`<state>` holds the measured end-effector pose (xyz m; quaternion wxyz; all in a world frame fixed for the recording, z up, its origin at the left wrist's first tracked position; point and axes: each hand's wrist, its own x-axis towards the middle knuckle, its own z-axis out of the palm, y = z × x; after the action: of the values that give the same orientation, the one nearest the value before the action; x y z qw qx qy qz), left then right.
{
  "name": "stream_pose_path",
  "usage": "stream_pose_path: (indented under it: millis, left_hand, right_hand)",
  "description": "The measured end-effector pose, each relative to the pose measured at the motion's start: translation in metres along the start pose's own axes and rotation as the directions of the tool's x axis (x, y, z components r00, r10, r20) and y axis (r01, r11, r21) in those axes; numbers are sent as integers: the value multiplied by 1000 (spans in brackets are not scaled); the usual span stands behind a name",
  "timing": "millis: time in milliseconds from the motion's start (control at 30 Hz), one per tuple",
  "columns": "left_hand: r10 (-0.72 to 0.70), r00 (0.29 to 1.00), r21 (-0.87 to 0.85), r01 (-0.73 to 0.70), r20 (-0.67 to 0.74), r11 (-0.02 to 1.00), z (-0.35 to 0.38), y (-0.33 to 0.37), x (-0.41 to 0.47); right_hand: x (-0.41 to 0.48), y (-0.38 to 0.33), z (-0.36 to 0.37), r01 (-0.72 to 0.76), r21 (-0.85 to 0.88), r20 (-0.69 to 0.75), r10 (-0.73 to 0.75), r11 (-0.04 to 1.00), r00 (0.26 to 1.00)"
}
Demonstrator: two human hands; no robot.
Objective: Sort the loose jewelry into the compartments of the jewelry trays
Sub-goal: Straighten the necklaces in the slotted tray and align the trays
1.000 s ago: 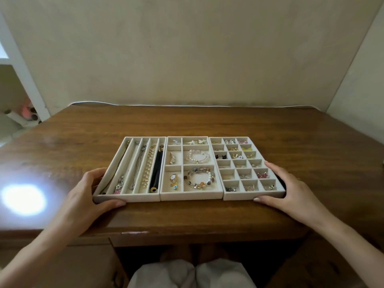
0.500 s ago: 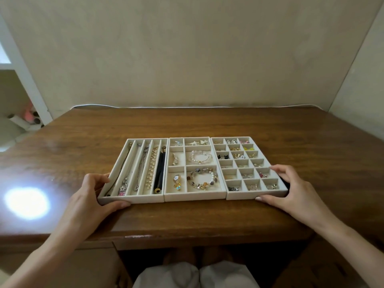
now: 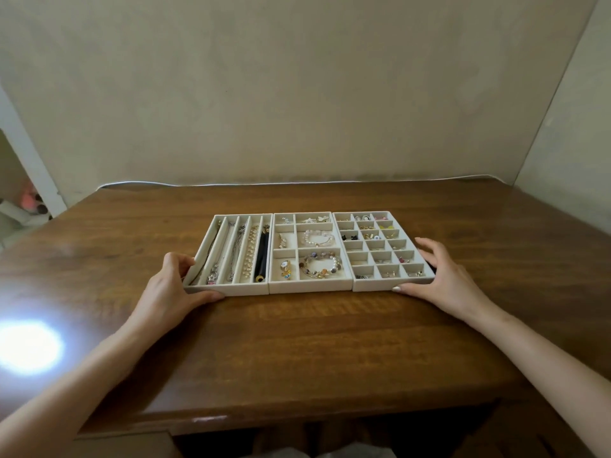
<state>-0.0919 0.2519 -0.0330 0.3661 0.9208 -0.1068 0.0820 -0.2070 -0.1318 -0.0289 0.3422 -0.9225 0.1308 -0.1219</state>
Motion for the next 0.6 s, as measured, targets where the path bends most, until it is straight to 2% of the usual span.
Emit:
stream_pose_path:
  millis: [200, 400, 600]
  left_hand:
    - [-13, 1000, -1, 13, 3, 1000, 11, 1, 22]
    - [19, 1000, -32, -19, -11, 999, 11, -1, 20]
    - [51, 996, -110, -59, -72, 992, 13, 1, 17]
  right_hand:
    - [21, 3, -5, 28, -78, -19, -29, 997, 999]
    - [24, 9, -10, 40, -50, 40, -38, 998, 998]
    - [33, 13, -11, 76, -82, -46, -80, 994, 996]
